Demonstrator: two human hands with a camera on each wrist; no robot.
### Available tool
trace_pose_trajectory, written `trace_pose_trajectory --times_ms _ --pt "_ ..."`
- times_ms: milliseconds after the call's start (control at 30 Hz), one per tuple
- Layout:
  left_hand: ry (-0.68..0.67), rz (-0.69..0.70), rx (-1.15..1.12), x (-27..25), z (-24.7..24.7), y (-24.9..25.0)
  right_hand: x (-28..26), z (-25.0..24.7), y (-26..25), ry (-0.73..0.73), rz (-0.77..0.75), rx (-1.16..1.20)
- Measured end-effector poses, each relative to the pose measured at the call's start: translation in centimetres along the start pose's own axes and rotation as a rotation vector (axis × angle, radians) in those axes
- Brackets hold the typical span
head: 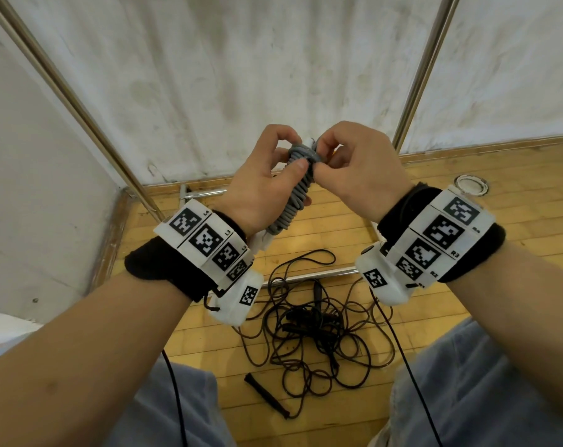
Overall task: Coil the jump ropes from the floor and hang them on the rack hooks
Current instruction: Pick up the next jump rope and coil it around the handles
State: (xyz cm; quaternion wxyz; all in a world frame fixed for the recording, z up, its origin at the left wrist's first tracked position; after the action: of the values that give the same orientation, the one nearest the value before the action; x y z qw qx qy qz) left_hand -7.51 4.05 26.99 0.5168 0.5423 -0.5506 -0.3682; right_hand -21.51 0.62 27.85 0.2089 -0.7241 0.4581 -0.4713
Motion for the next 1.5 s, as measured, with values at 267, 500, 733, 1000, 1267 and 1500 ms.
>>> trace_pose_trajectory --times_ms 267,500,733,1000,1267,1500 --pt "0.029 0.034 0.006 -0.1 -0.2 0.2 -0.5 0.2 -0.3 -0.021 -0.090 0.020" --pt "-0.005 0.043 -0.041 0.1 -0.1 0.0 -0.3 0.2 -0.5 0.020 -0.148 -0.029" --pt "0.028 0.056 -0.034 -0.1 0.2 0.1 -0.3 0.0 -1.0 -0.029 -0.225 -0.189" --pt "0.013 0.037 -0.086 -0.4 0.9 0.4 0.0 -0.2 -0.6 0.004 -0.220 -0.274" --pt "0.148 -0.082 -0.054 0.3 0.7 0.0 -0.7 0.4 -0.5 0.141 -0.320 -0.182" --pt "0.095 -0.072 0.040 0.1 0.4 -0.4 -0.4 0.5 0.4 0.070 0.017 0.107"
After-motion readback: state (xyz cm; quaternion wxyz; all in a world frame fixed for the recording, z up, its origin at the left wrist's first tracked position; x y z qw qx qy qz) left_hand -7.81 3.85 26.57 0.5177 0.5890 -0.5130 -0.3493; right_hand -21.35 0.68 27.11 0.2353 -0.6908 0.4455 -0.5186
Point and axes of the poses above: each hand's wrist, its own x-axis towards the middle knuckle, its own z-axis out of the palm, y = z × x, the point moved 2 cm from there along x, towards the middle knuckle, and after that the axes turned 11 degrees about y, right-handed, at the moved point
